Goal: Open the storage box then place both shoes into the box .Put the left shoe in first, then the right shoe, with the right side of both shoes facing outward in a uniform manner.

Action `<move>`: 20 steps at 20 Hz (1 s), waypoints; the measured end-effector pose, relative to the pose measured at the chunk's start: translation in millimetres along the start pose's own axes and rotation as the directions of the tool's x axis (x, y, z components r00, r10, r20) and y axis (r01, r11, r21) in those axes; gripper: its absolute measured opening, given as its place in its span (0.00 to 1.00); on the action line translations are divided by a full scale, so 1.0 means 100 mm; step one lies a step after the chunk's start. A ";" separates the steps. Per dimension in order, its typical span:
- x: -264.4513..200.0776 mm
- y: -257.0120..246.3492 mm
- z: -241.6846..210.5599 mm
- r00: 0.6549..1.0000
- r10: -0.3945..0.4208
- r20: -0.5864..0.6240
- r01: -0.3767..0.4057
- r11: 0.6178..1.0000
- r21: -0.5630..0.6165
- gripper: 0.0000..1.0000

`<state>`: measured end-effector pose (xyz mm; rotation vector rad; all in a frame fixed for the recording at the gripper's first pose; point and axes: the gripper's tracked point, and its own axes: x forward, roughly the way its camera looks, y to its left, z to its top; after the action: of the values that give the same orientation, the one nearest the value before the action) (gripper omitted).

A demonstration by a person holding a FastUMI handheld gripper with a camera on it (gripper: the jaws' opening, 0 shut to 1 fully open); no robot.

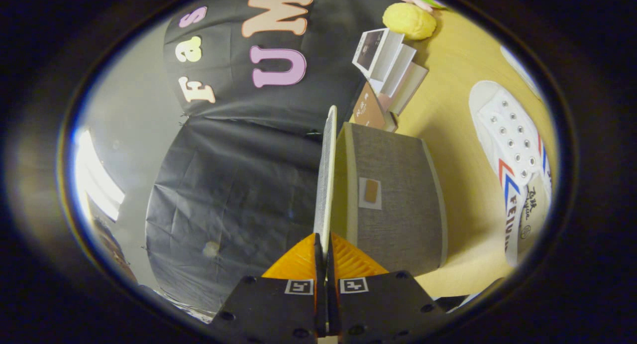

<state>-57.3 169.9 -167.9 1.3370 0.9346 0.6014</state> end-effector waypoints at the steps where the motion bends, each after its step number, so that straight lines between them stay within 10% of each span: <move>1: 0.01 0.07 0.01 1.000 0.004 -0.004 -0.004 1.000 -0.016 0.05; 20: 0.88 1.57 -0.37 0.996 0.074 -0.055 -0.084 0.971 -0.224 0.11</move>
<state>-20.3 289.6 -33.3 1.1631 0.8261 0.7796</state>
